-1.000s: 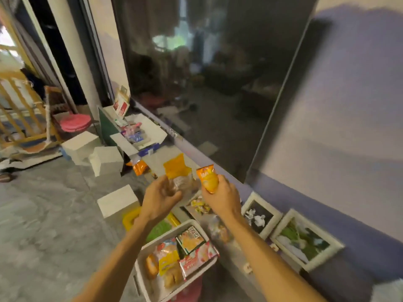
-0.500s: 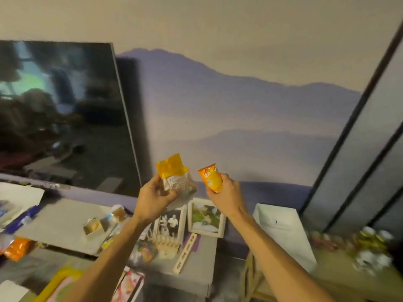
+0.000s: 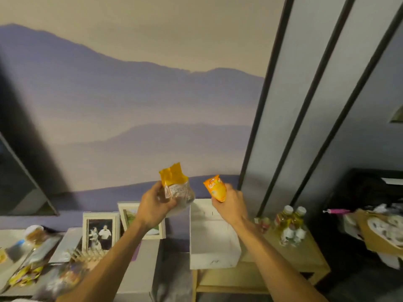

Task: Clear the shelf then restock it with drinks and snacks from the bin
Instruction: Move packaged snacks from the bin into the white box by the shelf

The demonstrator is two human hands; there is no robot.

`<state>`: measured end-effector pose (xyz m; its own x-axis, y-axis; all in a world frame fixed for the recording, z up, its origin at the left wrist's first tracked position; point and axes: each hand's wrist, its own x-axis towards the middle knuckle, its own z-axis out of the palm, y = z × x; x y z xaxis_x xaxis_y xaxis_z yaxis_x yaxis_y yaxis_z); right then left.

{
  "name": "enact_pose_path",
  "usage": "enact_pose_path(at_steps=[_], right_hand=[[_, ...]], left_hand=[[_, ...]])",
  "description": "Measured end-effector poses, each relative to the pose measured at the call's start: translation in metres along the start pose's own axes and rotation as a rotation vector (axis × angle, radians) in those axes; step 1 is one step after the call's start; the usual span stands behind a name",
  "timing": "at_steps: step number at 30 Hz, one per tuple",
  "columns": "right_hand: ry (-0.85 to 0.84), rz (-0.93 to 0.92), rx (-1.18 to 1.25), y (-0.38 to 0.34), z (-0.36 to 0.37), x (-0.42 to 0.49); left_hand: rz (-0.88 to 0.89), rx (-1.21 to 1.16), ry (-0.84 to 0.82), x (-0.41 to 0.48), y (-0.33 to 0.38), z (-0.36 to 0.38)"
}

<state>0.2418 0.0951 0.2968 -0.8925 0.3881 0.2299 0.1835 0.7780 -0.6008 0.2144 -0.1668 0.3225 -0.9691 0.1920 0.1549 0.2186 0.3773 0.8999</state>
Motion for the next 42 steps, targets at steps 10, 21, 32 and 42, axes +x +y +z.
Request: enact_pose_path(at_steps=[10, 21, 32, 42], right_hand=[[-0.136, 0.184, -0.108, 0.079, 0.059, 0.068], [-0.315, 0.233, -0.312, 0.158, 0.200, 0.101], [-0.437, 0.115, -0.394, 0.194, 0.245, 0.102], [-0.369, 0.080, -0.243, 0.167, 0.214, 0.104]], left_hand=[[-0.153, -0.031, -0.163, 0.106, -0.067, 0.109], [-0.358, 0.222, -0.155, 0.153, -0.194, 0.227], [-0.289, 0.361, -0.235, 0.141, -0.242, 0.251], [-0.223, 0.267, -0.224, 0.137, -0.223, 0.222]])
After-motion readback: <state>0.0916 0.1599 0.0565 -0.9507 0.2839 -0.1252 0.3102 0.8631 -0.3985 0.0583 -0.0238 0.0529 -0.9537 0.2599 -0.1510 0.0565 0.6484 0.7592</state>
